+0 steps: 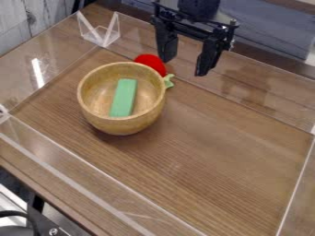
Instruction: Move the red object to the right side of the table
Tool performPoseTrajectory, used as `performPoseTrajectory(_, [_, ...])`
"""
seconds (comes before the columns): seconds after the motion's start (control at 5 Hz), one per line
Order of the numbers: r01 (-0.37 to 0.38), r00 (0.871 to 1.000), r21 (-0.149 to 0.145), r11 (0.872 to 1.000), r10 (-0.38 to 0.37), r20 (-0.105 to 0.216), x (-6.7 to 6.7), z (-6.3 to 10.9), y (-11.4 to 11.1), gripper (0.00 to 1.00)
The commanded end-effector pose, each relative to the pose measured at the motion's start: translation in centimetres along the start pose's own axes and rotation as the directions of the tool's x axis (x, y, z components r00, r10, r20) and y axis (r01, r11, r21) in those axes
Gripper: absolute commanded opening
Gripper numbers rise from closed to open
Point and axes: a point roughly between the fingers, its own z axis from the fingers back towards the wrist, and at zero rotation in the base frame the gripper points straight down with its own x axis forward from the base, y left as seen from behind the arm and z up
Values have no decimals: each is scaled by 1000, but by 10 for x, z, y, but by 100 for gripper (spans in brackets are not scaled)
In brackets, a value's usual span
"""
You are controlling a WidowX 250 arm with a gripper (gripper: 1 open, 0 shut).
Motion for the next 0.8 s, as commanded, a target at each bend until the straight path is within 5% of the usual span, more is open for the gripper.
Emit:
performPoseTrajectory(0.0, [-75, 997, -11, 997, 75, 21, 8, -7, 12, 100])
performPoseTrajectory(0.2, [-192, 979, -36, 981, 193, 57, 19, -12, 31, 100])
performPoseTrajectory(0.4, [-379, 919, -80, 922, 385, 84, 28, -12, 58, 100])
performPoseTrajectory(0.6, [-542, 826, -141, 829, 556, 91, 40, -14, 85, 100])
